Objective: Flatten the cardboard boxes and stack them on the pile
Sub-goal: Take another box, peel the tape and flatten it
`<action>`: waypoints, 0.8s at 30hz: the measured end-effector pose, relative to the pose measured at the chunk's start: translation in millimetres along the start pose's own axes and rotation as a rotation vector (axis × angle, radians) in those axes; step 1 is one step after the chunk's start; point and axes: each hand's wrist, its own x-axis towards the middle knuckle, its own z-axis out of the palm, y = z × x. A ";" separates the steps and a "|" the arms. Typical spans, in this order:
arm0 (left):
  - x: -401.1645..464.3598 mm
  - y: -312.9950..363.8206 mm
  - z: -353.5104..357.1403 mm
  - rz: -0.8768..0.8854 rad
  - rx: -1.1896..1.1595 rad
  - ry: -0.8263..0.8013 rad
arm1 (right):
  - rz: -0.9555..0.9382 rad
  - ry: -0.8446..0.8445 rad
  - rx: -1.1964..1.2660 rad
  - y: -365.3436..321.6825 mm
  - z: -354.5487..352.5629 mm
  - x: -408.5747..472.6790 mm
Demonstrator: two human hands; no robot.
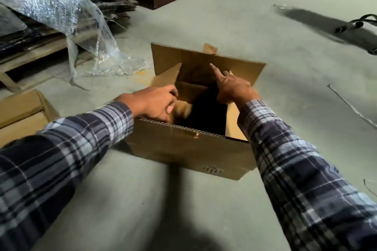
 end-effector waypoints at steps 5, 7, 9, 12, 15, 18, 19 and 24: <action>-12.2 -29.1 -24.0 -0.083 -0.110 0.102 | 0.081 0.006 0.098 38.3 -3.5 -2.5; -19.9 -40.8 -28.0 -0.119 -0.120 0.131 | 0.090 0.015 0.164 51.0 -1.1 -4.4; -27.5 -53.9 -27.9 -0.141 -0.134 0.163 | 0.116 0.034 0.198 67.7 -0.6 -5.8; -35.8 -74.8 -22.7 -0.176 -0.143 0.189 | 0.154 0.074 0.247 83.5 -3.9 -16.8; -41.0 -95.4 -15.6 -0.203 -0.162 0.207 | 0.133 0.125 0.332 92.5 -3.6 -29.5; -43.9 -104.9 -8.8 -0.206 -0.210 0.221 | 0.057 0.215 0.311 106.3 7.0 -32.7; -43.5 -105.5 -7.8 -0.193 -0.232 0.223 | 0.066 0.234 0.330 111.4 10.7 -32.1; -38.4 -100.2 -9.3 -0.171 -0.284 0.241 | 0.141 0.256 0.410 122.1 17.2 -38.2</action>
